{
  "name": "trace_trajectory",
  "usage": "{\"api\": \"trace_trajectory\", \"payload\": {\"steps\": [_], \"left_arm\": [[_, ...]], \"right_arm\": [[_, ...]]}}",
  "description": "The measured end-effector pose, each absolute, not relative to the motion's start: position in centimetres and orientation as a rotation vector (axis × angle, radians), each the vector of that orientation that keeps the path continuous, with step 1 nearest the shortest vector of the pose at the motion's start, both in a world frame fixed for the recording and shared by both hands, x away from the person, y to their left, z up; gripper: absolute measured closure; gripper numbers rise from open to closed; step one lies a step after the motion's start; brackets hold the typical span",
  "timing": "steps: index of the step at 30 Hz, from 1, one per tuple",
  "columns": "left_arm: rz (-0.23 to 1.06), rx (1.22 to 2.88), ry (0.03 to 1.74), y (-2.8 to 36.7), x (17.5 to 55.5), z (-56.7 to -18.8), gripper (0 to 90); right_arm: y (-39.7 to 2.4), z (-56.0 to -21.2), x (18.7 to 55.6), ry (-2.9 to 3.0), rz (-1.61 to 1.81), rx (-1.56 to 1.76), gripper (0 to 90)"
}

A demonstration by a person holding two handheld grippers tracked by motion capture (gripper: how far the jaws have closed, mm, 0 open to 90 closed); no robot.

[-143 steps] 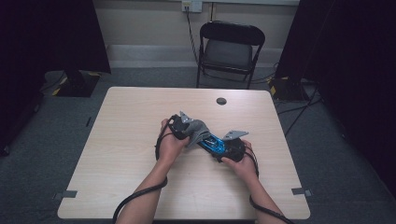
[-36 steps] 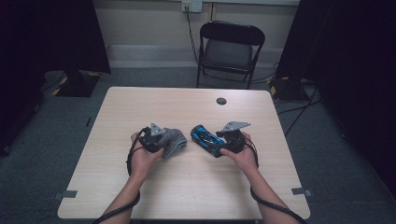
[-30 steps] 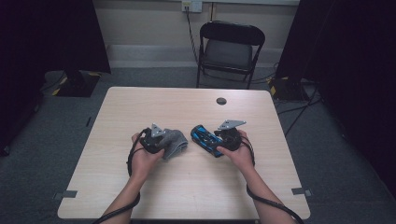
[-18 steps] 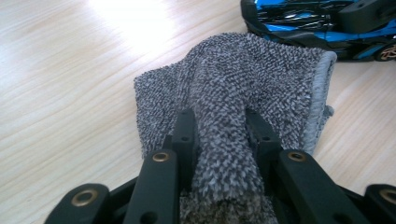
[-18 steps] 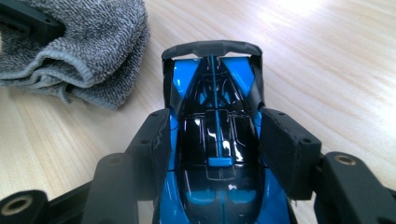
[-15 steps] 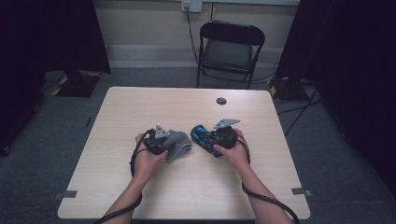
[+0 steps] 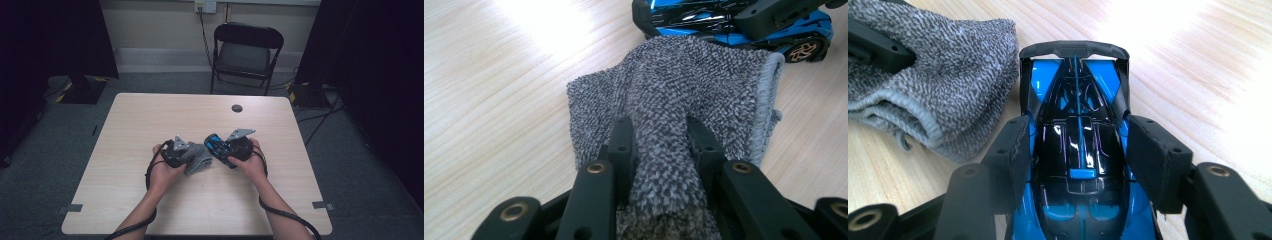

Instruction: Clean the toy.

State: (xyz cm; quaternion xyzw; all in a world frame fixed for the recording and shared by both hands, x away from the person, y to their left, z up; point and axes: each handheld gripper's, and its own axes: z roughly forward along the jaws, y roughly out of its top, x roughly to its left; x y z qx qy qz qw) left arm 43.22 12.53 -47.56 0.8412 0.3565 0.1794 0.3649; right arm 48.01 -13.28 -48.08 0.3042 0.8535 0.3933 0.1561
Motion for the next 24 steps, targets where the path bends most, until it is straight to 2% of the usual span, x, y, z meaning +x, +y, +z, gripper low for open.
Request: {"api": "trace_trajectory", "payload": {"steps": [24], "left_arm": [[0.400,2.206,0.860,9.8,42.5,-48.0,69.8]], "right_arm": [[-13.5,-47.9,47.9,2.458,1.113,0.905,43.4]]}}
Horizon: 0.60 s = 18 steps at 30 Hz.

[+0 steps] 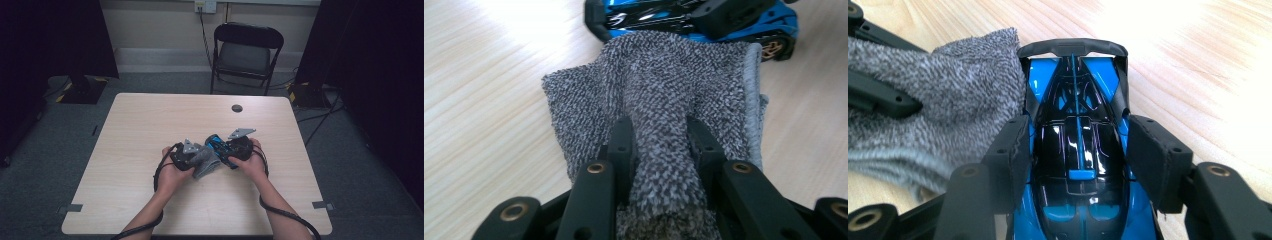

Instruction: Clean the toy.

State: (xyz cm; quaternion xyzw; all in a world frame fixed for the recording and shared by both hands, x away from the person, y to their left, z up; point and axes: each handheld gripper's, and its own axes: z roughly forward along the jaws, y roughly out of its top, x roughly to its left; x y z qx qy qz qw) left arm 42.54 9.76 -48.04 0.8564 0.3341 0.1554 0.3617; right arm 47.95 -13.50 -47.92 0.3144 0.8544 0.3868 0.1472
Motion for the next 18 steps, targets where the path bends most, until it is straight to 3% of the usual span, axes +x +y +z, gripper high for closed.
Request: {"api": "trace_trajectory", "payload": {"steps": [18], "left_arm": [[0.319,2.198,0.789,7.1,40.6,-48.3,69.9]], "right_arm": [[-13.6,-47.8,48.0,2.465,1.109,0.926,43.4]]}}
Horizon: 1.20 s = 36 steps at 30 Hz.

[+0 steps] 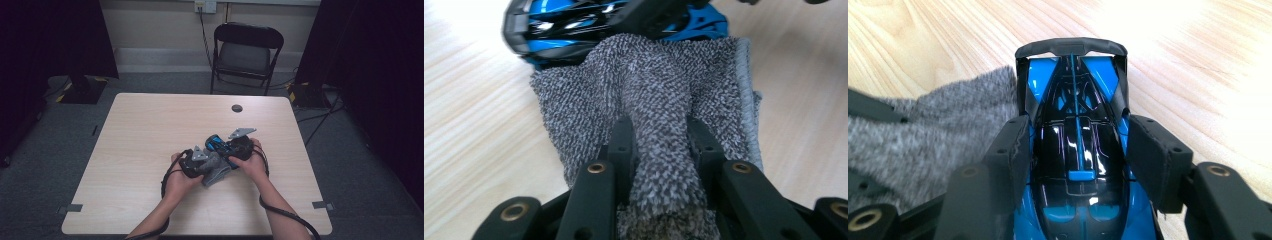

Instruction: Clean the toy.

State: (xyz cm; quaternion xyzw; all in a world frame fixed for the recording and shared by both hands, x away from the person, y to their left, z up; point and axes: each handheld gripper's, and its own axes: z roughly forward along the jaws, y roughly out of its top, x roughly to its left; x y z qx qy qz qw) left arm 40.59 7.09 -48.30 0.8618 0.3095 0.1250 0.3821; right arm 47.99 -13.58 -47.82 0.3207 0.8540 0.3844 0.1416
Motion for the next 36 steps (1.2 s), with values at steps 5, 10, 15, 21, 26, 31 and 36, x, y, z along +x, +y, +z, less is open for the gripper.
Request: {"api": "trace_trajectory", "payload": {"steps": [5,10,15,21,26,31,36], "left_arm": [[0.317,2.204,0.768,6.4,40.2,-48.4,69.9],[0.301,2.202,0.761,5.9,39.9,-48.4,70.0],[0.292,2.206,0.744,5.3,39.6,-48.4,70.0],[0.287,2.210,0.723,4.8,39.2,-48.4,70.0],[0.274,2.215,0.706,4.2,38.9,-48.3,70.0],[0.264,2.217,0.692,4.0,38.8,-48.3,70.1],[0.235,2.211,0.676,3.5,38.4,-48.3,70.1]], "right_arm": [[-13.6,-47.8,48.0,2.467,1.107,0.927,43.4],[-13.5,-47.8,48.0,2.468,1.103,0.929,43.4],[-13.5,-47.7,48.0,2.471,1.100,0.929,43.4],[-13.5,-47.8,48.0,2.469,1.101,0.929,43.4],[-13.5,-47.7,48.0,2.471,1.098,0.929,43.4],[-13.5,-47.8,48.0,2.468,1.102,0.930,43.4],[-13.6,-47.8,48.0,2.469,1.104,0.931,43.4]]}}
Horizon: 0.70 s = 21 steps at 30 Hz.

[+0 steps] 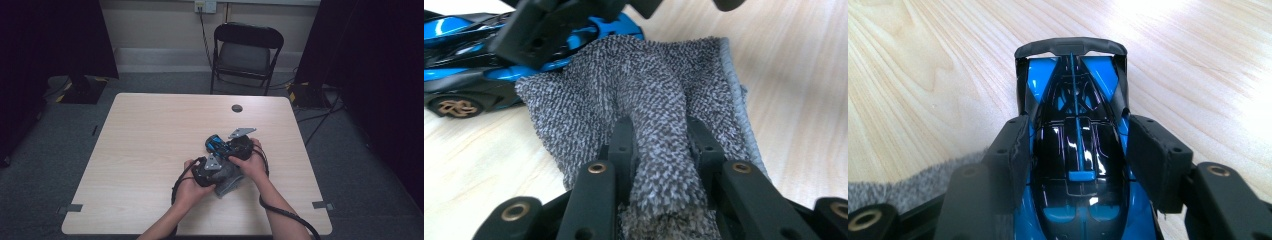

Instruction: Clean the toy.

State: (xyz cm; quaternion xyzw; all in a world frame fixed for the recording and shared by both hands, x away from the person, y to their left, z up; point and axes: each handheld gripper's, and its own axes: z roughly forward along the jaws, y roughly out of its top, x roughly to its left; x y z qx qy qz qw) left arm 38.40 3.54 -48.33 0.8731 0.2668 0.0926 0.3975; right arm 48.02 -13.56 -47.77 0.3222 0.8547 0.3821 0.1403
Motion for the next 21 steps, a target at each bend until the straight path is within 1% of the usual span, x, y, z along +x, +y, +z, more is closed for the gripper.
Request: {"api": "trace_trajectory", "payload": {"steps": [12,21], "left_arm": [[0.211,2.217,0.617,1.9,37.6,-48.4,70.1],[0.150,2.215,0.565,1.0,37.2,-48.0,70.1]], "right_arm": [[-13.6,-47.9,48.0,2.459,1.118,0.938,43.4],[-13.7,-47.9,47.9,2.454,1.128,0.943,43.4]]}}
